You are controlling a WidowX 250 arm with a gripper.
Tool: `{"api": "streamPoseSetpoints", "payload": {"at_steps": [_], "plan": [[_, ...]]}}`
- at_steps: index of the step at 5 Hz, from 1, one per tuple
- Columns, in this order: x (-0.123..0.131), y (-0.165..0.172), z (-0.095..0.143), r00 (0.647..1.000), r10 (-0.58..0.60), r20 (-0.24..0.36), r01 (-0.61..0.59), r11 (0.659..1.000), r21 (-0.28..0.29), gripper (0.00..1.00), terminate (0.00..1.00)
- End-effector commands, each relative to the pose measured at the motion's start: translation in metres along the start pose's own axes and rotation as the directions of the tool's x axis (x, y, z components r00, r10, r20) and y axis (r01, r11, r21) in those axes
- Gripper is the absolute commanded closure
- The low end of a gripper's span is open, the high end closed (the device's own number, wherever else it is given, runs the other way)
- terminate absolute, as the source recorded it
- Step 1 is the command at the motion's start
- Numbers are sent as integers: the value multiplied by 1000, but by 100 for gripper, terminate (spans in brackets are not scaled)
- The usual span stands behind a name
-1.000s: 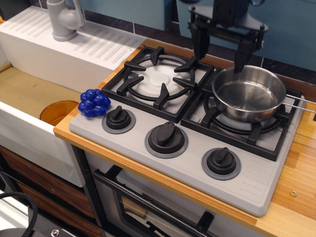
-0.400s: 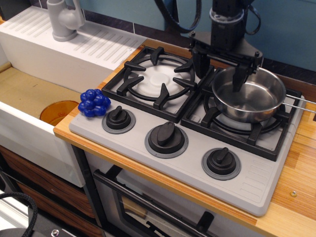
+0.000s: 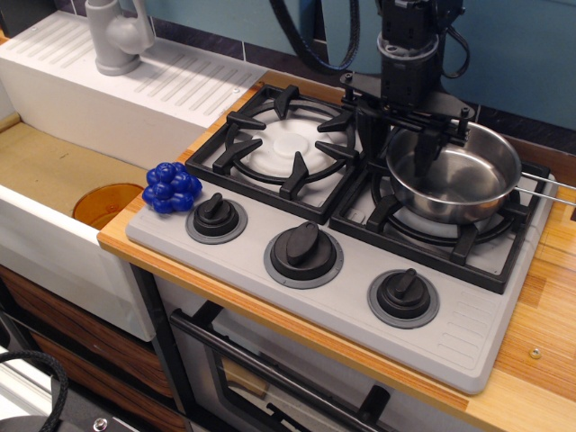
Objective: Put pan on stove and put blueberry in pan
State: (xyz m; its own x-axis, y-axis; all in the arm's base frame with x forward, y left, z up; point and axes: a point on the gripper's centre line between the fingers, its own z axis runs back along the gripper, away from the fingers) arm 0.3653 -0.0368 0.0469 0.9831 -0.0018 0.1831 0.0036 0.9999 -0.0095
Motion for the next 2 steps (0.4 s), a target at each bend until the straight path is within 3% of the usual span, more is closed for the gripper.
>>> {"api": "streamPoseSetpoints", "payload": {"at_steps": [1, 2], "plan": [[7, 0, 14, 1000, -2, 23, 2, 1000, 4, 100, 0], [6, -3, 19, 1000, 5, 21, -5, 1000, 8, 100, 0]]}}
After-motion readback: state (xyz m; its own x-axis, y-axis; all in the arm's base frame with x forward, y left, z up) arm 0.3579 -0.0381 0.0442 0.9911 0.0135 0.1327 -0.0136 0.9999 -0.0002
